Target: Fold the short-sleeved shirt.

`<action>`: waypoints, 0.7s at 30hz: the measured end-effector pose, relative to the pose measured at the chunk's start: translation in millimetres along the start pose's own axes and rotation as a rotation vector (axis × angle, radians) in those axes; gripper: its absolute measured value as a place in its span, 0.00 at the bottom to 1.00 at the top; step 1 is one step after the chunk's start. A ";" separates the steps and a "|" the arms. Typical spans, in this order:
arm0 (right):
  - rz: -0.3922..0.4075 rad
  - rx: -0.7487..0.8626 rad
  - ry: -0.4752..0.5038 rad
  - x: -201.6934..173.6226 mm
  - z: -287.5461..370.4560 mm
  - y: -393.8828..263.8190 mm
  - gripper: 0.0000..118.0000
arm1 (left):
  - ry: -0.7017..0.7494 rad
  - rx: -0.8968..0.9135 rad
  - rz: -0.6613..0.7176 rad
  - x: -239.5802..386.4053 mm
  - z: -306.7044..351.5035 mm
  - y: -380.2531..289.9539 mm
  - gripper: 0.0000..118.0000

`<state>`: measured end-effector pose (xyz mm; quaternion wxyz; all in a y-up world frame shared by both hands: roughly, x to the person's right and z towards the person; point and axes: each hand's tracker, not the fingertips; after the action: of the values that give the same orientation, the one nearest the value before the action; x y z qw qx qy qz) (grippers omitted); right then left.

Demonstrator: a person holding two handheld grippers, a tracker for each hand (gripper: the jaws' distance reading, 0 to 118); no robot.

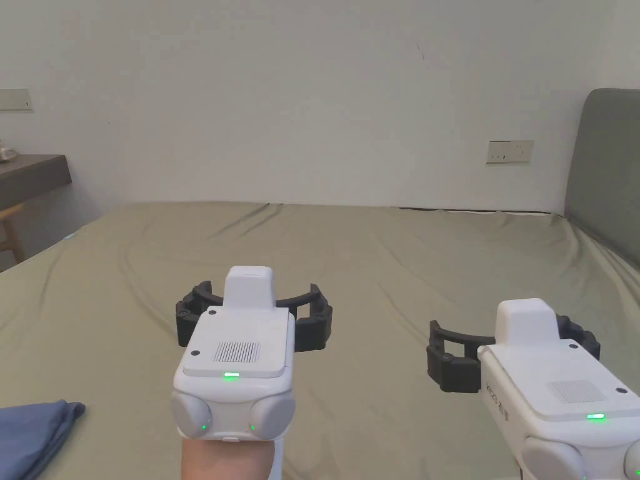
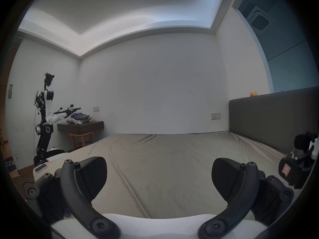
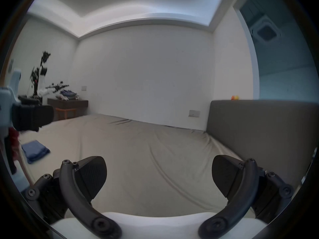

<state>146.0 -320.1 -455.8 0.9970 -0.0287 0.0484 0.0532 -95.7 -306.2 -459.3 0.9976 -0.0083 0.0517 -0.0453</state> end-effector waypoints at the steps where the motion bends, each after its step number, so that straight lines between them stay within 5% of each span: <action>1: -0.034 -0.029 -0.025 1.3 -0.1 -0.7 1.00 | -0.005 -0.001 -0.002 -0.2 -0.2 0.6 1.00; 8: 0.056 0.035 -0.093 0.4 1.6 6.1 1.00 | -0.018 -0.017 0.007 -0.3 -2.4 0.3 1.00; 21: 0.030 0.032 -0.090 4.3 0.9 5.4 1.00 | -0.019 -0.015 0.026 -5.2 -1.6 0.4 1.00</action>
<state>149.8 -314.2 -455.5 0.9976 -0.0096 0.0049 0.0685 -100.9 -305.4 -460.4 0.9985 -0.0156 0.0426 -0.0319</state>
